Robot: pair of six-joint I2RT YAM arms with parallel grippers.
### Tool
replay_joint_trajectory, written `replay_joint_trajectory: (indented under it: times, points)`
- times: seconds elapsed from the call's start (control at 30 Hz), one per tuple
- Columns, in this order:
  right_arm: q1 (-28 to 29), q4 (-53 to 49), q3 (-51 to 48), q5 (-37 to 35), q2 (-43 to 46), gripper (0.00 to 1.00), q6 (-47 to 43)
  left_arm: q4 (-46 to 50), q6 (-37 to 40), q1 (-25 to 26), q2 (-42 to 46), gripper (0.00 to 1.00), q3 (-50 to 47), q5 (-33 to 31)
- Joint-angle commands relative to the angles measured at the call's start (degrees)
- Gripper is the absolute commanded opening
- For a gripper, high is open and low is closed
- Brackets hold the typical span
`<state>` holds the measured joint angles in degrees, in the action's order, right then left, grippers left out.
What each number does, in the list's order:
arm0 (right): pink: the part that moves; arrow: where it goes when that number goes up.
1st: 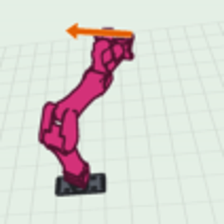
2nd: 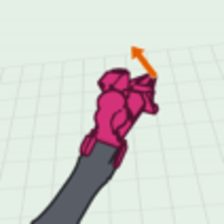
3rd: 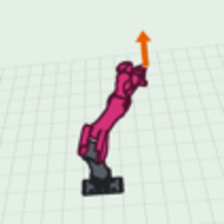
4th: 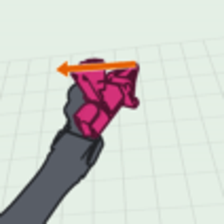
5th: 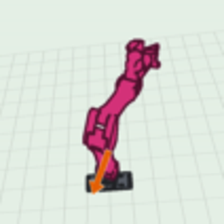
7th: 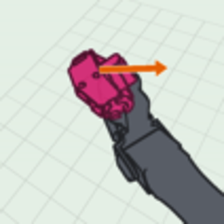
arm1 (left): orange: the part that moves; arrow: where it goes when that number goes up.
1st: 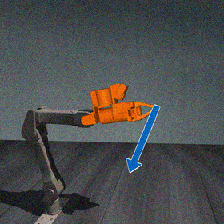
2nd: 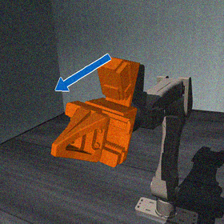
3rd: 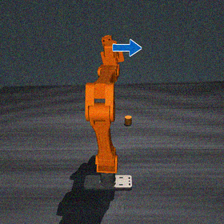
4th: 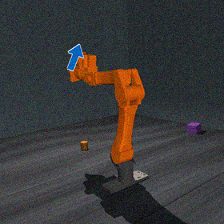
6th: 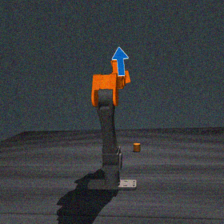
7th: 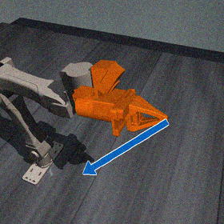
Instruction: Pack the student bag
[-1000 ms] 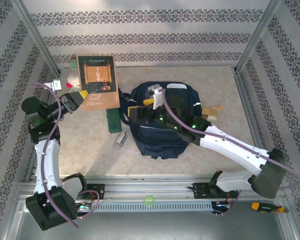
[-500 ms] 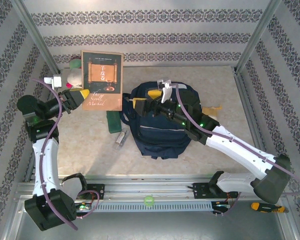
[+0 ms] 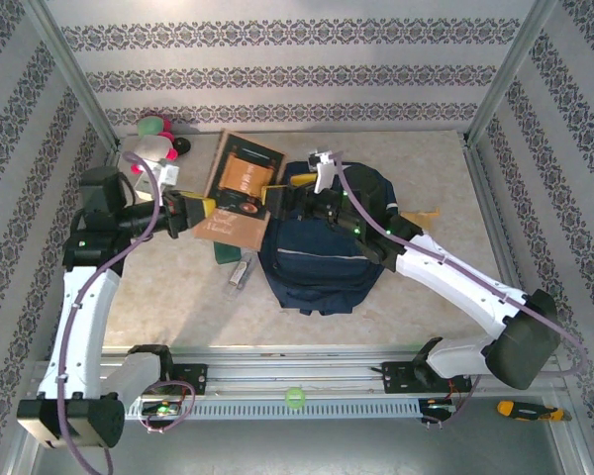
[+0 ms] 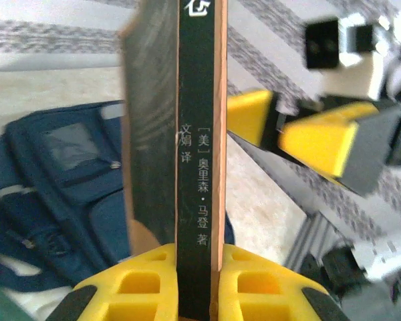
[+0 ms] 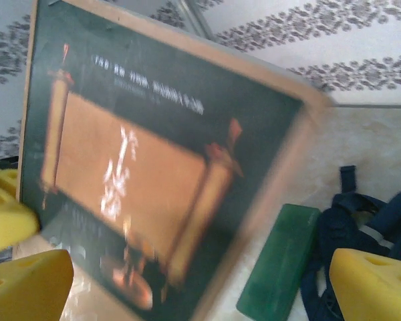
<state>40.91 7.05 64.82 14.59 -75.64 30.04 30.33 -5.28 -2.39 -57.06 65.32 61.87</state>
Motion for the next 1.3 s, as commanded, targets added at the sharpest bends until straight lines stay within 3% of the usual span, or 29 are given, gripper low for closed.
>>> replay_joint_trajectory:
  times: [0.0,0.17,0.3,0.4,0.53,0.7,0.93,1.07,1.27]
  points:
    - [-1.5,3.92,-2.67,7.88,3.96,0.98,-0.12,-1.76,4.42,4.23,0.37,0.0,2.2,1.51]
    - [-5.01,5.71,-8.74,10.1,9.93,0.98,1.74,-18.69,-7.19,8.87,0.51,0.0,0.4,6.44]
    - [-7.81,12.24,-12.55,20.4,13.52,0.98,2.1,-39.6,-22.32,11.99,-0.32,0.0,-3.26,9.46]
    - [-8.6,16.13,-13.81,25.31,15.52,0.98,2.37,-41.39,-23.45,14.29,-0.99,0.0,-2.33,9.85]
    - [-8.86,18.55,-14.83,26.08,17.17,0.98,2.6,-45.44,-26.76,15.37,-1.74,0.0,-1.72,10.59]
    - [-10.17,19.57,-15.35,26.24,16.69,0.98,5.29,-58.79,-36.04,16.6,-3.51,0.0,-2.36,10.99]
    - [-8.84,27.35,-13.23,38.4,13.99,0.98,12.16,-58.71,-34.14,17.82,-5.44,0.0,-4.08,9.19]
    - [-9.22,29.18,-14.31,39.3,16.55,0.98,12.04,-50.11,-26.63,17.84,-4.84,0.0,-3.97,5.79]
    - [-9.97,29.52,-16.5,33.79,20.31,0.72,11.45,-44.52,-22.35,17.87,-4.09,0.0,-4.1,3.99]
